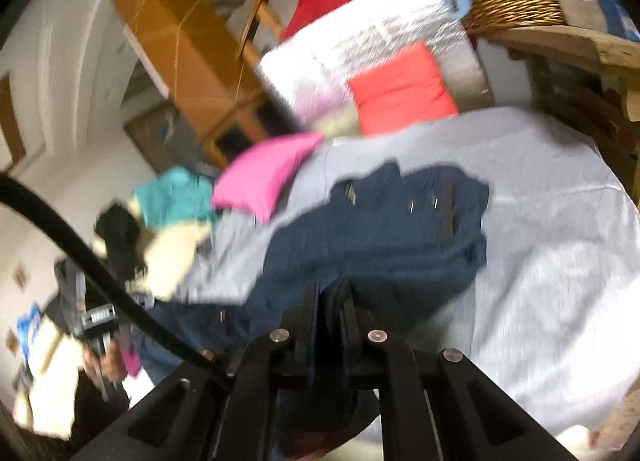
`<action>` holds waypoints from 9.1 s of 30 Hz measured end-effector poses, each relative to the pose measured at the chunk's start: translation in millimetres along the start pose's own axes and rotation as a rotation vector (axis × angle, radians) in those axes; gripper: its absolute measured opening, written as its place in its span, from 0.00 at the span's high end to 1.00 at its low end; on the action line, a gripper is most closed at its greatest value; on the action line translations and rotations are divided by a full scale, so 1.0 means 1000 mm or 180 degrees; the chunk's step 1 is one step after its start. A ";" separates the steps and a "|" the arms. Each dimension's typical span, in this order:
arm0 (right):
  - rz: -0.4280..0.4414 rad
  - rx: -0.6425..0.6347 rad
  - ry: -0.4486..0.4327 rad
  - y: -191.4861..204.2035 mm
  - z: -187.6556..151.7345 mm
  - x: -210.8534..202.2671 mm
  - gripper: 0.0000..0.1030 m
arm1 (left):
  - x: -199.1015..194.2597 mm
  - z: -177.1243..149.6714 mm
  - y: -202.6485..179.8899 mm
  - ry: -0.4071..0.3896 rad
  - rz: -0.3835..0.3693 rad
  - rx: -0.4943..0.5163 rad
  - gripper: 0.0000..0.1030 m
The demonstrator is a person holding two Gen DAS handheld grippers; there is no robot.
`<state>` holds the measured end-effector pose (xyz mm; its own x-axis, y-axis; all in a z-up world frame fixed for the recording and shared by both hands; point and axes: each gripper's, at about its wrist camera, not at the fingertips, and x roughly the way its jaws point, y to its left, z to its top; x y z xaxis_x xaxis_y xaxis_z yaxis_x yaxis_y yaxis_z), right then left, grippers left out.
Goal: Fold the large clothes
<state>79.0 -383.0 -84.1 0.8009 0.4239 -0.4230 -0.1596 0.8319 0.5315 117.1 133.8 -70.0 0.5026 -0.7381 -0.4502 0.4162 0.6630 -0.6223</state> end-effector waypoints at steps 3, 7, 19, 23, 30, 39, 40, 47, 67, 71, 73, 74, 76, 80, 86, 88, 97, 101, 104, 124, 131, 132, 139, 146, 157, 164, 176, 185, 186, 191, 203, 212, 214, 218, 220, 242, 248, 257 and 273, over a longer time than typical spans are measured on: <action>0.0015 0.0172 -0.0172 -0.008 0.013 0.018 0.91 | 0.000 0.032 0.013 -0.0339 0.0008 -0.0160 0.95; 0.0064 0.0329 -0.0249 -0.019 0.022 0.044 0.91 | 0.002 0.054 0.028 -0.0561 0.0075 -0.0292 0.95; -0.0068 0.0424 0.0335 -0.051 -0.014 0.089 0.97 | 0.039 -0.078 0.084 0.0570 0.0984 -0.0705 0.60; -0.0215 0.0472 0.0698 -0.063 -0.052 0.092 0.97 | 0.050 -0.121 0.094 0.0849 0.1358 -0.0661 0.40; -0.0298 0.0677 0.0806 -0.091 -0.087 0.065 0.94 | 0.080 -0.153 0.093 0.1324 0.1753 -0.0363 0.28; -0.0406 0.0791 0.1082 -0.101 -0.120 0.037 0.88 | 0.105 -0.182 0.100 0.1817 0.1738 -0.0272 0.24; -0.0446 0.0833 0.1100 -0.105 -0.124 0.034 0.79 | 0.109 -0.188 0.101 0.1876 0.1712 -0.0234 0.24; -0.0828 0.1031 0.1129 -0.133 -0.145 0.015 0.42 | 0.123 -0.202 0.093 0.1947 0.1512 -0.0083 0.24; -0.0722 0.0249 0.1766 -0.082 -0.179 0.055 0.85 | 0.115 -0.196 0.096 0.1679 0.1042 -0.0264 0.49; -0.0651 0.0112 0.1832 -0.077 -0.177 0.057 0.81 | 0.111 -0.193 0.098 0.1680 0.1051 -0.0308 0.55; -0.0753 0.0219 0.1921 -0.088 -0.177 0.070 0.68 | 0.107 -0.191 0.108 0.1726 0.1155 -0.0333 0.41; -0.0753 0.0290 0.1960 -0.093 -0.180 0.076 0.60 | 0.109 -0.190 0.111 0.1754 0.1183 -0.0341 0.37; -0.0764 0.0364 0.1994 -0.095 -0.185 0.091 0.47 | 0.114 -0.192 0.112 0.1809 0.1218 -0.0309 0.37; -0.1007 0.0077 0.2082 -0.088 -0.189 0.100 0.84 | 0.113 -0.191 0.107 0.1791 0.1150 -0.0246 0.67; -0.0921 -0.0272 0.1882 -0.041 -0.164 0.060 0.89 | 0.095 -0.181 0.087 0.1651 0.0771 -0.0237 0.86; -0.0769 -0.0356 0.1760 -0.027 -0.148 0.044 0.89 | 0.082 -0.173 0.071 0.1559 0.0638 -0.0156 0.86; -0.0043 -0.0334 0.0976 0.006 -0.072 0.002 0.91 | 0.021 -0.089 0.030 0.0886 0.0055 -0.0052 0.88; 0.0059 -0.0273 0.0573 0.007 -0.038 0.003 0.91 | 0.020 -0.049 0.025 0.0648 -0.0038 -0.0010 0.88; 0.0082 -0.0162 0.0352 0.002 -0.011 0.011 0.91 | 0.031 -0.020 0.023 0.0488 -0.0082 -0.0070 0.88; -0.0147 0.0849 -0.0268 -0.123 0.116 0.180 0.91 | 0.179 0.120 0.145 -0.0172 0.0356 -0.0892 0.89; -0.0338 0.1008 -0.0193 -0.167 0.138 0.243 0.92 | 0.222 0.147 0.181 -0.0167 0.0420 -0.1083 0.89; -0.0358 0.1016 -0.0176 -0.170 0.140 0.250 0.92 | 0.225 0.151 0.182 -0.0162 0.0436 -0.1067 0.89; -0.0478 0.0976 -0.0192 -0.182 0.154 0.281 0.92 | 0.244 0.170 0.202 -0.0166 0.0408 -0.1126 0.88; -0.0634 0.1139 -0.0023 -0.202 0.147 0.295 0.91 | 0.259 0.171 0.211 -0.0072 0.0383 -0.1351 0.82; -0.0713 0.1306 -0.0528 -0.197 0.132 0.232 0.15 | 0.228 0.170 0.185 -0.0475 0.0048 -0.1506 0.32; -0.1097 0.0824 -0.0012 -0.164 0.115 0.230 0.20 | 0.179 0.158 0.161 -0.1098 0.0039 -0.1494 0.06; -0.1734 0.0070 0.0395 -0.119 0.071 0.205 1.00 | 0.219 0.092 0.177 0.0188 0.1587 -0.1515 0.06; -0.1592 0.0070 0.0277 -0.100 0.082 0.217 0.74 | 0.220 0.108 0.176 0.0193 0.1951 -0.1083 0.04; -0.1575 0.0025 0.0220 -0.092 0.090 0.223 0.39 | 0.216 0.112 0.171 0.0126 0.2036 -0.1004 0.04; -0.1112 -0.0071 0.0396 -0.052 0.118 0.284 0.47 | 0.206 0.129 0.151 -0.0086 0.2110 -0.0776 0.04; -0.1451 0.0209 0.1198 -0.073 0.138 0.450 0.63 | 0.229 0.131 0.138 0.0167 0.2408 -0.0331 0.04; -0.1308 0.0315 0.0361 -0.097 0.167 0.358 0.28 | 0.235 0.134 0.156 0.0263 0.2377 -0.0529 0.04; -0.1420 0.0357 0.0178 -0.116 0.178 0.333 0.25 | 0.239 0.132 0.160 0.0310 0.2368 -0.0556 0.04; -0.1540 0.0590 0.0347 -0.161 0.185 0.331 0.24 | 0.247 0.129 0.166 0.0395 0.2379 -0.0599 0.04; -0.1423 0.0678 0.0469 -0.174 0.180 0.345 0.24 | 0.248 0.128 0.166 0.0398 0.2380 -0.0590 0.04; -0.1457 0.0518 0.0201 -0.169 0.143 0.305 0.40 | 0.250 0.132 0.142 0.0296 0.2586 -0.0102 0.04; -0.1534 0.0123 0.0288 -0.136 0.114 0.255 0.62 | 0.236 0.128 0.095 0.0166 0.2383 0.0310 0.04; -0.1344 -0.0008 0.0577 -0.102 0.047 0.230 0.63 | 0.252 0.095 0.088 0.0591 0.2457 0.0539 0.04; -0.0955 0.0361 0.0449 -0.099 0.046 0.197 0.44 | 0.211 0.095 0.076 0.0410 0.2030 0.0110 0.04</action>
<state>279.1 -398.2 -185.9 0.7134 0.2184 -0.6658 0.1423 0.8853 0.4428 326.7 40.1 -151.2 0.5652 -0.2060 -0.7988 0.0915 0.9780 -0.1874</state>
